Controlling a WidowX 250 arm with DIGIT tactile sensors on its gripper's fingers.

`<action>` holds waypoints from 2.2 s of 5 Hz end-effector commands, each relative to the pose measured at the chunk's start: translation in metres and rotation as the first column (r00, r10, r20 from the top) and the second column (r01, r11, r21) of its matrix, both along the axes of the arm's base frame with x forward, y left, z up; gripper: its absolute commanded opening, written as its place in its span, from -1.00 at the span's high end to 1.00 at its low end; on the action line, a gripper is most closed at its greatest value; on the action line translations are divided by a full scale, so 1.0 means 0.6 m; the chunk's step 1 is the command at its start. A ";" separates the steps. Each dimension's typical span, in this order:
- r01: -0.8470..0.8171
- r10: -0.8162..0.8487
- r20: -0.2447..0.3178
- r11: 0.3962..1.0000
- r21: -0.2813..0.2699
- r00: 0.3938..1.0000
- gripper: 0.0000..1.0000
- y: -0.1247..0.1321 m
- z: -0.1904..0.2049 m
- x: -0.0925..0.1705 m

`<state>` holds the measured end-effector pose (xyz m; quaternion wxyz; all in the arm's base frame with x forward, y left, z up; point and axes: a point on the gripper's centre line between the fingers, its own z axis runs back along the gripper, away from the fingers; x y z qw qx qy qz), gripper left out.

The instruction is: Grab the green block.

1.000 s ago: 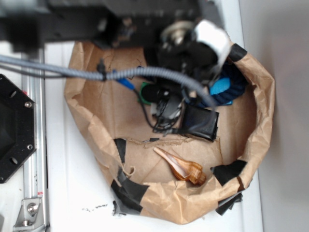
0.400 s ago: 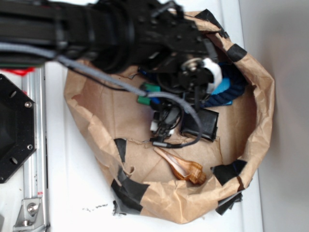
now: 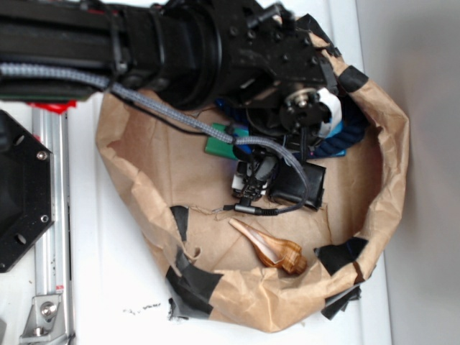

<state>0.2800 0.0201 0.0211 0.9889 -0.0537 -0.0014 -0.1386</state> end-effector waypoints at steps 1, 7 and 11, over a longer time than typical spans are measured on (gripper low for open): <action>0.066 -0.065 -0.029 0.997 0.042 0.997 -1.00 -0.018 -0.031 -0.031; 0.149 -0.149 -0.008 0.989 0.018 0.989 -1.00 -0.096 -0.012 -0.058; 0.196 -0.190 0.072 0.977 -0.081 0.979 -1.00 -0.021 0.044 -0.050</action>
